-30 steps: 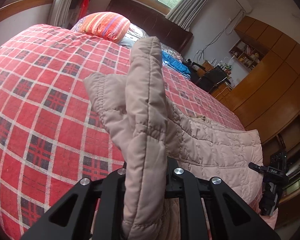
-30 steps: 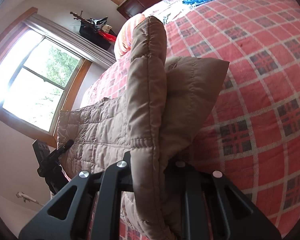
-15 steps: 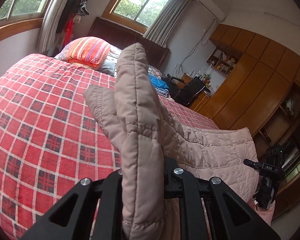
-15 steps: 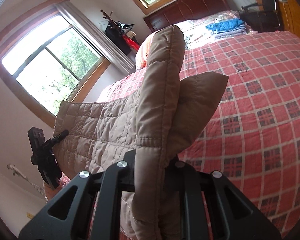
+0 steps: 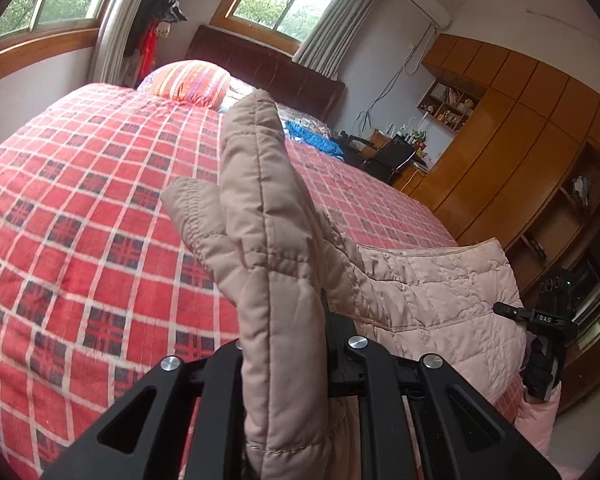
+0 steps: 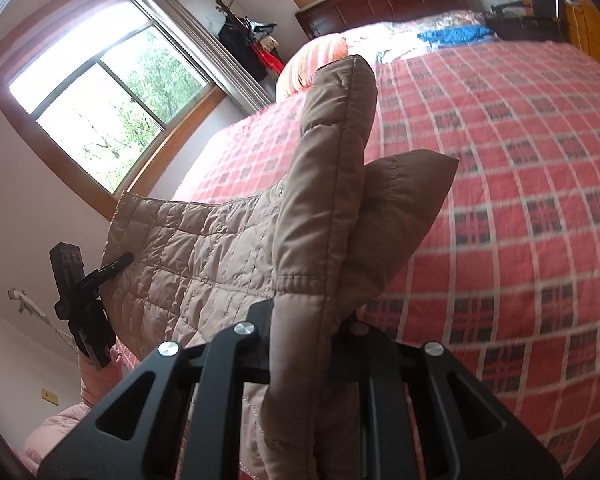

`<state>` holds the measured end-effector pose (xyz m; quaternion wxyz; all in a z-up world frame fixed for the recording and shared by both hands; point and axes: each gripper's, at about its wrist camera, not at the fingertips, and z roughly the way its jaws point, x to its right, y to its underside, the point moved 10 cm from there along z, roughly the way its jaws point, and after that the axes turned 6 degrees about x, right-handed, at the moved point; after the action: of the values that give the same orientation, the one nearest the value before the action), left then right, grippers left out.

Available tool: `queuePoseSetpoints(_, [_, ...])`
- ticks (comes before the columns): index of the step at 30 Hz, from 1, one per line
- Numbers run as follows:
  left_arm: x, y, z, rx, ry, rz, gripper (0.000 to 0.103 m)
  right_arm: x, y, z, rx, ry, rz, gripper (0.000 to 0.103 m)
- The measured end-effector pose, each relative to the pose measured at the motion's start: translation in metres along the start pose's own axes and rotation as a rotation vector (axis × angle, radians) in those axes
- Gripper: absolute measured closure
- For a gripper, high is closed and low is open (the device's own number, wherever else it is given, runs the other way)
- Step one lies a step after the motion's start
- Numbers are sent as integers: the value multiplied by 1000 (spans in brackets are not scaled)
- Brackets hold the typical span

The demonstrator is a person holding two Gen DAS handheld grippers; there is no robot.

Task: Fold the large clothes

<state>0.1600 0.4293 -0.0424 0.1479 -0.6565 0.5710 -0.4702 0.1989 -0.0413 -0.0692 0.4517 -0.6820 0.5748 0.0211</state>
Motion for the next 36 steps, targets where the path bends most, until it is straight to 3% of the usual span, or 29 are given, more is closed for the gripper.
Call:
queuePoseSetpoints(5, [-36, 42, 24, -69, -86, -10, 88, 33, 40, 29, -81, 81, 64, 88])
queuePoseSetpoints(9, [-63, 66, 42, -121, -107, -56, 83, 58, 60, 46, -115, 105, 128, 83])
queuePoseSetpoints(19, [-69, 86, 52, -107, -192, 73, 70, 74, 72, 67, -118, 90, 183, 75])
queuePoseSetpoints(21, [-71, 87, 53, -110, -197, 71, 67, 75, 73, 68, -113, 80, 194, 73])
queuePoseSetpoints(24, [-73, 86, 47, -119, -211, 51, 60, 75, 72, 63, -102, 106, 191, 58])
queuePoseSetpoints(27, [-81, 76, 34, -109, -230, 6, 54, 76, 69, 45, -77, 148, 182, 53])
queuePoseSetpoints(32, [-88, 49, -11, -3, -308, -5, 56, 72, 57, 4, 6, 262, 120, 52])
queuePoseSetpoints(36, [-72, 33, -39, 56, -350, 39, 56, 38, 45, -14, 24, 299, 22, 52])
